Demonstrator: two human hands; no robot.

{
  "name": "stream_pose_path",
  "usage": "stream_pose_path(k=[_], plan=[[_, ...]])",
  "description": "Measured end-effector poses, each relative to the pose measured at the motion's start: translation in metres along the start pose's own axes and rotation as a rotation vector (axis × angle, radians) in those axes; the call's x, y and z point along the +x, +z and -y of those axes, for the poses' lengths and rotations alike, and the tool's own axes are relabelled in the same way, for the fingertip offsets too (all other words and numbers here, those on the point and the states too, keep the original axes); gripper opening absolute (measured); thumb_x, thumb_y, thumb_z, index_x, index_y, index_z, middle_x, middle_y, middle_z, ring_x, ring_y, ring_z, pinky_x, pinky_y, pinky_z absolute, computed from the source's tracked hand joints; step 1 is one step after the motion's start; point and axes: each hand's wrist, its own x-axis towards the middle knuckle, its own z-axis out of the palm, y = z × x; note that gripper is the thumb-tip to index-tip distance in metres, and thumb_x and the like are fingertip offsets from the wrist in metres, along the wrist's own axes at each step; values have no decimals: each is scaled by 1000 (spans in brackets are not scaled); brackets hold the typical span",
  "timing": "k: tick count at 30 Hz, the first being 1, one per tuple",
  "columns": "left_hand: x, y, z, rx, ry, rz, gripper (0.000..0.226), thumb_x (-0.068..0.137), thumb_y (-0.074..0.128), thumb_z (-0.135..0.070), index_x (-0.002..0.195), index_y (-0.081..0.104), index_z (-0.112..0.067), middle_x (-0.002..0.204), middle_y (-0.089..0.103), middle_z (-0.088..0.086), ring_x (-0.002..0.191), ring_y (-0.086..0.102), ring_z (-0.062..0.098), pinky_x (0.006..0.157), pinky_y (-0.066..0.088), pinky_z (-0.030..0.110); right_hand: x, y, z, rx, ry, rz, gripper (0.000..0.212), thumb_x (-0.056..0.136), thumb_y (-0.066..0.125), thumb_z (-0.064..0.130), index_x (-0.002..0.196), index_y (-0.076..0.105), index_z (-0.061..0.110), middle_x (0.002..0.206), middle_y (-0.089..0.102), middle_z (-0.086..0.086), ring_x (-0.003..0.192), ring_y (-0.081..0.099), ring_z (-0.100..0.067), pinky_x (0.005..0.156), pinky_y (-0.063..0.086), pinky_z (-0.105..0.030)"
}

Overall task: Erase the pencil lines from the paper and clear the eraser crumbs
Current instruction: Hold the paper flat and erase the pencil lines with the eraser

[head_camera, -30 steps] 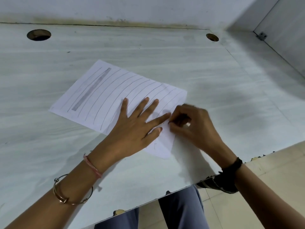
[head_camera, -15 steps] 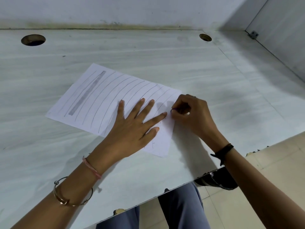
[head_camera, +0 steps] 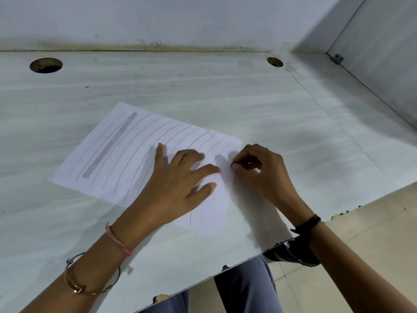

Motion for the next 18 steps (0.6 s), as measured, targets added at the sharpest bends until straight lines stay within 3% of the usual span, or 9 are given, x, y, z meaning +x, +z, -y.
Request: stream_pose_path(k=[3, 5, 7, 8, 12, 16, 18], plan=[[3, 3, 0, 40, 58, -106, 48, 89, 38, -67, 120, 59, -37, 111, 51, -3, 109, 52, 20, 108, 17, 69, -14, 5, 3, 20, -26, 15, 12, 77, 69, 4, 78, 68, 16, 81, 62, 7, 76, 64, -10, 74, 54, -28], [3, 7, -2, 38, 69, -62, 59, 86, 35, -74, 130, 55, -38, 128, 50, -1, 124, 47, 22, 109, 13, 71, -21, 7, 3, 10, -68, 18, 14, 78, 69, 3, 82, 69, 16, 84, 62, 6, 77, 64, -12, 74, 55, -30], [1, 12, -4, 64, 35, 48, 77, 82, 23, -84, 147, 33, -43, 158, 25, 0, 148, 17, 23, 111, 1, 71, -29, 9, 5, 15, -104, 28, 17, 77, 70, 1, 84, 71, 16, 86, 62, 5, 77, 64, -13, 73, 55, -31], [1, 16, -3, 92, 19, 77, 85, 80, 17, -87, 152, 21, -43, 163, 11, -2, 151, 3, 21, 112, -4, 69, -34, 11, 7, 10, -122, 38, 18, 76, 70, 1, 84, 71, 16, 86, 63, 5, 77, 64, -13, 73, 55, -31], [3, 17, -2, 142, 3, 115, 94, 75, 10, -91, 154, 7, -41, 164, -5, -6, 150, -8, 20, 112, -10, 67, -41, 14, 20, -10, -126, 57, 18, 71, 69, 0, 78, 67, 17, 76, 65, 9, 71, 62, -12, 67, 52, -30], [2, 13, -3, 114, -33, 142, 96, 69, 6, -92, 151, -9, -46, 160, -21, -10, 147, -23, 15, 111, -14, 66, -8, 2, 8, -14, 20, -84, 15, 71, 66, 4, 71, 63, 19, 72, 66, 4, 69, 63, -15, 67, 54, -39], [3, 13, -4, 114, -47, 159, 95, 68, 5, -93, 150, -12, -47, 159, -25, -11, 145, -27, 14, 111, -14, 66, -12, 3, 12, -6, -24, -29, 14, 71, 69, 3, 72, 64, 17, 73, 66, 3, 68, 64, -15, 67, 54, -40]])
